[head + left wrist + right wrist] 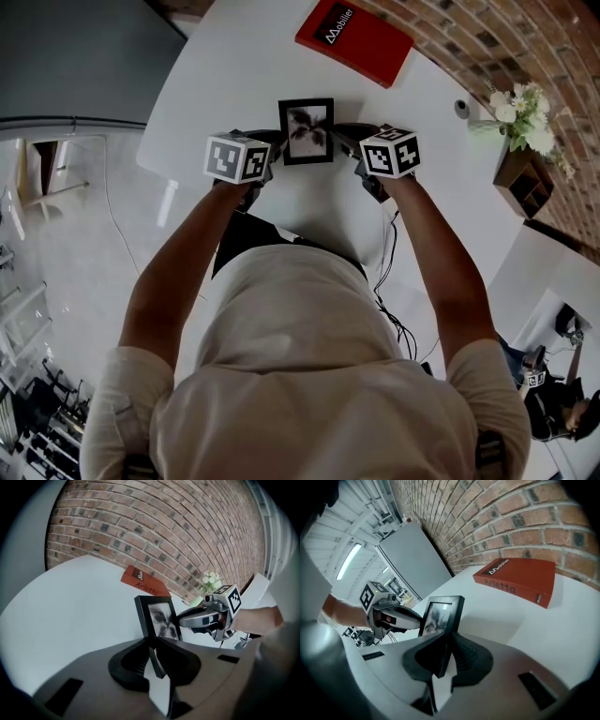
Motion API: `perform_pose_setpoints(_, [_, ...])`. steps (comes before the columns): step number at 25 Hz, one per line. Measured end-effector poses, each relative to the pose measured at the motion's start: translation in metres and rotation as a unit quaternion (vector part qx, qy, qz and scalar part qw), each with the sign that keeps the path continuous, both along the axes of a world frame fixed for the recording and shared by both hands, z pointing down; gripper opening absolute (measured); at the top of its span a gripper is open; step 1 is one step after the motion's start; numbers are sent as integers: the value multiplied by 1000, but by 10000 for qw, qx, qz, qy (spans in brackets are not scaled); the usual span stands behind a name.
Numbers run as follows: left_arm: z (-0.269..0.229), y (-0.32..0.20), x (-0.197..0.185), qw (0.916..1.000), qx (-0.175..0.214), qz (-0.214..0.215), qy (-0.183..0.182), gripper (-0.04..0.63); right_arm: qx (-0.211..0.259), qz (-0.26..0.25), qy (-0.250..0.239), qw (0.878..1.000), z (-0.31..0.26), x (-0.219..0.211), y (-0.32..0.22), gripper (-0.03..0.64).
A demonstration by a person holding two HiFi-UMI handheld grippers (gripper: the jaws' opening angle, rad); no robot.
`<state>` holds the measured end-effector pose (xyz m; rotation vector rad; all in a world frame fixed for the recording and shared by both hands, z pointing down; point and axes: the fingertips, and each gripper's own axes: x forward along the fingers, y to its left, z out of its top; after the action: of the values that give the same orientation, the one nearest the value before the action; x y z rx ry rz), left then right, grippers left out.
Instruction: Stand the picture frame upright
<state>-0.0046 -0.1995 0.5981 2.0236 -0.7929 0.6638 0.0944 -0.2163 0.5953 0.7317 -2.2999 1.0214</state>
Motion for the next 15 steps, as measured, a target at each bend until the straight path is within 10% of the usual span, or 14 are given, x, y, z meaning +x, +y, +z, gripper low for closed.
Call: perform_pose_setpoints(15, [-25, -18, -13, 9951, 787, 335, -492, 38, 525, -164, 111, 9984, -22, -11, -11, 34])
